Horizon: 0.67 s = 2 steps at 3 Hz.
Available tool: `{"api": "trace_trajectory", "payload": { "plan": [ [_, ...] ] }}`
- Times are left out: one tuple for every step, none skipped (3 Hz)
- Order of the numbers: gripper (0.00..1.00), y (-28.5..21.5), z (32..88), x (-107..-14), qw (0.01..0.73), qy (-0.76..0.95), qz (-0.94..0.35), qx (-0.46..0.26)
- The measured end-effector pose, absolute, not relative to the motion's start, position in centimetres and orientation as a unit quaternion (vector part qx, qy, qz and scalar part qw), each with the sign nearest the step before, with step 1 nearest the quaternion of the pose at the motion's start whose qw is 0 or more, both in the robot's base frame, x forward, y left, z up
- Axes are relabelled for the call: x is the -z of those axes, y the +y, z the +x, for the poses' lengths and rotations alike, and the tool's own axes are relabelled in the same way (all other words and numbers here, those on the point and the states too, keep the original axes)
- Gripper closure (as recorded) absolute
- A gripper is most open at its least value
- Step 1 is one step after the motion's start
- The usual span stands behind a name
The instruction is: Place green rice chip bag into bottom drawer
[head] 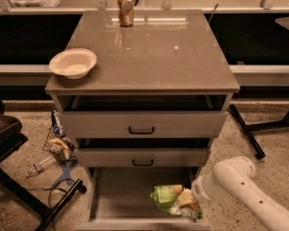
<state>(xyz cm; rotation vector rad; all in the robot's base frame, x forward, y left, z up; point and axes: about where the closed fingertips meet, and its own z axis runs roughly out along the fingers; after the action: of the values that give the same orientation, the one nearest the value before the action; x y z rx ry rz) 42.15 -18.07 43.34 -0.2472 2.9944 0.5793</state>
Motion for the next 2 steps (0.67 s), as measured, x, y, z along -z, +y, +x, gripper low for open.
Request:
{"api": "trace_trajectory", "payload": {
  "plan": [
    [1.00, -14.8, 44.3, -39.4, 0.025, 0.974, -0.061, -0.216],
    [1.00, -10.7, 46.4, -35.2, -0.001, 0.974, -0.033, -0.223]
  ]
}}
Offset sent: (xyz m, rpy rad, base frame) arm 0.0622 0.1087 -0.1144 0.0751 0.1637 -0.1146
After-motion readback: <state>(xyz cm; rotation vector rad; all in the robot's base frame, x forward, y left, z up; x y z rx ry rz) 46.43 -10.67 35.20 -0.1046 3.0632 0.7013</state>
